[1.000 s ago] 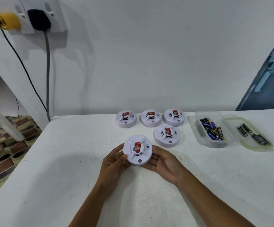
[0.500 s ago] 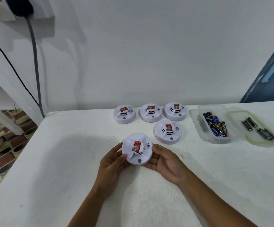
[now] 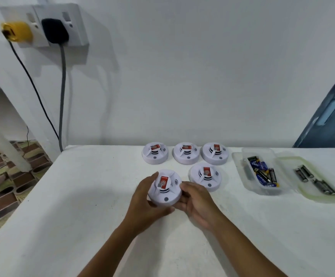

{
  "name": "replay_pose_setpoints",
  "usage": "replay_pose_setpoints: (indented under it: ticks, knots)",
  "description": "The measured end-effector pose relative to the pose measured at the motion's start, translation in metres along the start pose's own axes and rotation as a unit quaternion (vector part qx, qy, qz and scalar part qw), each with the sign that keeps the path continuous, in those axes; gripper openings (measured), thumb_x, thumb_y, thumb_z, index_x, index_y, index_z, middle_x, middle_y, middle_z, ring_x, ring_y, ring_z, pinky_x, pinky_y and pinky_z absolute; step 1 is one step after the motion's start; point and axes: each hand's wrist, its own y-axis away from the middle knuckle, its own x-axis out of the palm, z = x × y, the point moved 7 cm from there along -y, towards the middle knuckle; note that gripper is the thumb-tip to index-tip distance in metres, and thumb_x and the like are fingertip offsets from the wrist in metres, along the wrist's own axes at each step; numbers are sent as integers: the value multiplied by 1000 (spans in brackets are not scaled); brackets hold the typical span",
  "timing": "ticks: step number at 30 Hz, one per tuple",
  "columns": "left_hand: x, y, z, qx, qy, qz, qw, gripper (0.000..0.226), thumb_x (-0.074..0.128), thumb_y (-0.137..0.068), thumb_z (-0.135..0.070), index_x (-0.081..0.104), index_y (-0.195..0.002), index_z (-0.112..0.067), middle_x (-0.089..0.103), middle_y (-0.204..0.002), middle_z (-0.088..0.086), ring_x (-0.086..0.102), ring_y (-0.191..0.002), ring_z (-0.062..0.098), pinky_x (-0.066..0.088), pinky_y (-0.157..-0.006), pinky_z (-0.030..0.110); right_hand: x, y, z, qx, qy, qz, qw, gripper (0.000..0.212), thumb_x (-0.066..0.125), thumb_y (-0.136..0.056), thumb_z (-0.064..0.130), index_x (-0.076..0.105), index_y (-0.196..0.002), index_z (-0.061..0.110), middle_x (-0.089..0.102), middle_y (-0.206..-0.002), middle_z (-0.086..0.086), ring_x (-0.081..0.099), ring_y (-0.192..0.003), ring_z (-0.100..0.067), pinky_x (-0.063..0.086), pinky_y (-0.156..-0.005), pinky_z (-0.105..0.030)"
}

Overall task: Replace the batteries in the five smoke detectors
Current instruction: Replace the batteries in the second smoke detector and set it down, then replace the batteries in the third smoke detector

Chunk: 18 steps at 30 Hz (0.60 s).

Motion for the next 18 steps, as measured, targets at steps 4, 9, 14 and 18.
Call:
replay_pose_setpoints:
  ticks: [4,9,14,18]
  knots:
    - [-12,-19,-15,20,-49,-47,997,56,87,-52,-46,53,-97,-49,61,-95,-41,60,-96,-8,46,-78,6,-3,-6,33,-103,272,-80,953,21,54,-96,14,68,-101,0,72,-94,-12,70,-85,-26,59,-75,-35]
    - [-8,-43,-10,42,-109,-22,993,44,84,-57,-50,59,-93,-43,62,-91,-43,61,-90,-8,49,-74,8,-45,4,80,-290,476,-235,796,33,69,-81,8,65,-114,8,63,-104,-4,57,-100,-21,41,-79,-22]
    - [5,-63,25,8,-151,-19,988,65,73,-54,-70,58,-111,-39,65,-106,-26,62,-99,7,51,-92,37,-92,-8,51,-217,515,-217,801,83,85,-59,41,50,-131,18,55,-126,2,47,-120,-24,48,-95,-48]
    - [12,-65,34,28,-207,-36,977,80,67,-56,-76,58,-122,-32,65,-114,-19,58,-104,12,48,-91,43,-101,-12,42,-206,496,-240,809,79,81,-48,58,51,-115,30,60,-112,17,55,-111,-14,53,-87,-46]
